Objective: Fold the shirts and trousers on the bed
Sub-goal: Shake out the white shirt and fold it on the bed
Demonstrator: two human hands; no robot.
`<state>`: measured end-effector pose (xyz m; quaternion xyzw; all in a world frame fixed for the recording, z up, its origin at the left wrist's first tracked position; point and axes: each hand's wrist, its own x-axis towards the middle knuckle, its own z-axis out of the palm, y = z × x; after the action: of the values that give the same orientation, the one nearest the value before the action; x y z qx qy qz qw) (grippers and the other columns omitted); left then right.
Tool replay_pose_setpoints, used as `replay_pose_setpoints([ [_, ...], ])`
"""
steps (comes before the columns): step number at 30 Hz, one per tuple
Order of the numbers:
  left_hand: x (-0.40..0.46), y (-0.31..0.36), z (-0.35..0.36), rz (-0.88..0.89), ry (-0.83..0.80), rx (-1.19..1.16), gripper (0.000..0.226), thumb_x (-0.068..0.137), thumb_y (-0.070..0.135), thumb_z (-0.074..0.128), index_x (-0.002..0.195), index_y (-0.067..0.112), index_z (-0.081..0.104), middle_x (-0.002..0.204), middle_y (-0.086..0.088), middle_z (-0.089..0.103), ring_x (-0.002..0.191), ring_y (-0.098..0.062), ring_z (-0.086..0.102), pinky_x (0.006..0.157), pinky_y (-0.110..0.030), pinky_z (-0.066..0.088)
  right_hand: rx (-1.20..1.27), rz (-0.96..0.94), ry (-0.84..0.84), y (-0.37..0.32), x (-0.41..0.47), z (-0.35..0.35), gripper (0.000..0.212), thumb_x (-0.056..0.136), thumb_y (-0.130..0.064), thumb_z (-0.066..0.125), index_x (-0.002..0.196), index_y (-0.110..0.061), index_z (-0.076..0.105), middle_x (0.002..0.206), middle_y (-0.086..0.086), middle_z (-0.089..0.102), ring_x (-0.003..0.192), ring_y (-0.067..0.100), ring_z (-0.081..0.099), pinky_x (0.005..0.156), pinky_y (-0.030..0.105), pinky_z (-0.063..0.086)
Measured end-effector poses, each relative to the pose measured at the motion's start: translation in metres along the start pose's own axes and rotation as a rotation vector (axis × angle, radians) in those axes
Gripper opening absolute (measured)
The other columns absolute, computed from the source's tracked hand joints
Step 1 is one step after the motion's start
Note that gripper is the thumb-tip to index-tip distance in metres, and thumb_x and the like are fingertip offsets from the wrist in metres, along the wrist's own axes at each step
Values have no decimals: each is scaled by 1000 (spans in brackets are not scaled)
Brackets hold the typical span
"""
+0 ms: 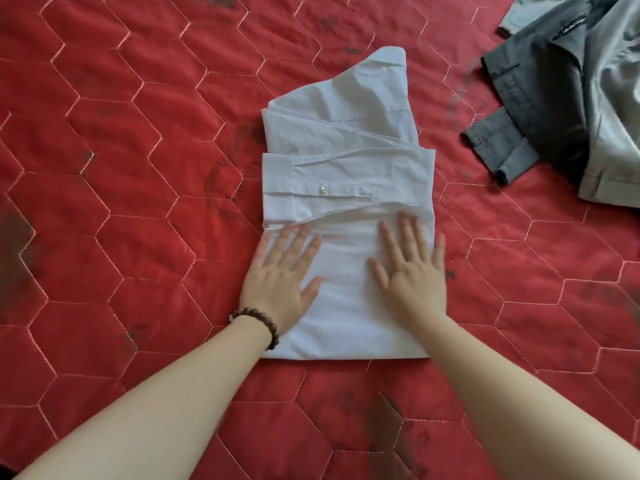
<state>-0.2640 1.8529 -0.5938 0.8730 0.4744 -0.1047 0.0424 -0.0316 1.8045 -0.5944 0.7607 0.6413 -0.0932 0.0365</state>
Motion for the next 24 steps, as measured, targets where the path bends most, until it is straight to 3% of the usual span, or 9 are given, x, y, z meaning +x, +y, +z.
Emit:
replay_pose_setpoints([
  [3, -7, -12, 2, -34, 23, -45, 65, 95, 49, 18, 153, 19, 15, 160, 0, 7, 148, -18, 5, 118, -52, 7, 19, 171, -58, 30, -12, -3, 66, 95, -58, 6, 153, -29, -6, 161, -4, -5, 147, 14, -11, 118, 51, -6],
  [6, -11, -11, -6, -55, 109, -107, 60, 95, 40, 25, 148, 12, 31, 158, -5, 17, 147, -20, 12, 118, -53, 4, 27, 225, -23, 36, -25, -13, 68, 96, -54, 9, 154, -18, 4, 161, 1, -4, 147, 17, -13, 117, 54, -6],
  [8, -21, -5, -14, -34, 184, -161, 58, 93, 34, 32, 144, 7, 33, 156, -10, 24, 146, -25, 14, 117, -53, 6, 32, 143, 70, 23, -36, -22, 66, 97, -47, 22, 153, -11, 15, 161, 7, 5, 148, 22, -3, 117, 55, -3],
  [10, -36, 5, -15, 111, 213, -175, 57, 91, 32, 36, 143, 8, 33, 154, -13, 29, 145, -27, 17, 116, -52, 12, 48, -62, 117, -2, -50, -23, 64, 96, -42, 32, 151, -10, 22, 159, 8, 15, 148, 25, 9, 117, 55, 3],
  [14, -49, 19, 4, 298, 92, -103, 59, 92, 36, 35, 146, 15, 31, 155, -10, 30, 145, -26, 20, 114, -49, 20, 48, -400, -12, -36, -75, 4, 62, 96, -44, 36, 150, -16, 24, 159, 3, 18, 147, 21, 15, 114, 57, 14],
  [17, -44, 2, 8, 258, 50, -62, 61, 92, 44, 32, 148, 22, 26, 156, -8, 26, 145, -24, 21, 114, -46, 20, -1, -372, -88, -11, -72, 9, 62, 96, -51, 32, 151, -22, 24, 159, 0, 20, 147, 19, 15, 115, 54, 15],
  [20, -42, -28, 7, 257, 91, -55, 55, 93, 33, 29, 146, 19, 27, 153, -9, 33, 146, -21, 17, 113, -48, 20, -37, -356, -111, 23, -67, -1, 59, 97, -48, 30, 151, -25, 25, 158, 0, 22, 147, 20, 15, 115, 55, 15],
  [22, -40, -51, 4, 316, 161, -47, 54, 88, 15, 29, 142, 17, 32, 148, -11, 41, 148, -16, 5, 114, -49, 17, -56, -390, -64, 48, -62, -9, 57, 96, -34, 37, 151, -26, 23, 158, 2, 23, 147, 22, 15, 115, 55, 14],
  [24, -35, -72, 2, 368, 205, -13, 62, 80, 2, 26, 140, 15, 36, 146, -11, 44, 148, -18, 7, 116, -50, 14, -97, -396, -12, 74, -53, -21, 75, 84, -9, 46, 152, -26, 18, 158, 5, 20, 147, 24, 13, 116, 53, 11],
])
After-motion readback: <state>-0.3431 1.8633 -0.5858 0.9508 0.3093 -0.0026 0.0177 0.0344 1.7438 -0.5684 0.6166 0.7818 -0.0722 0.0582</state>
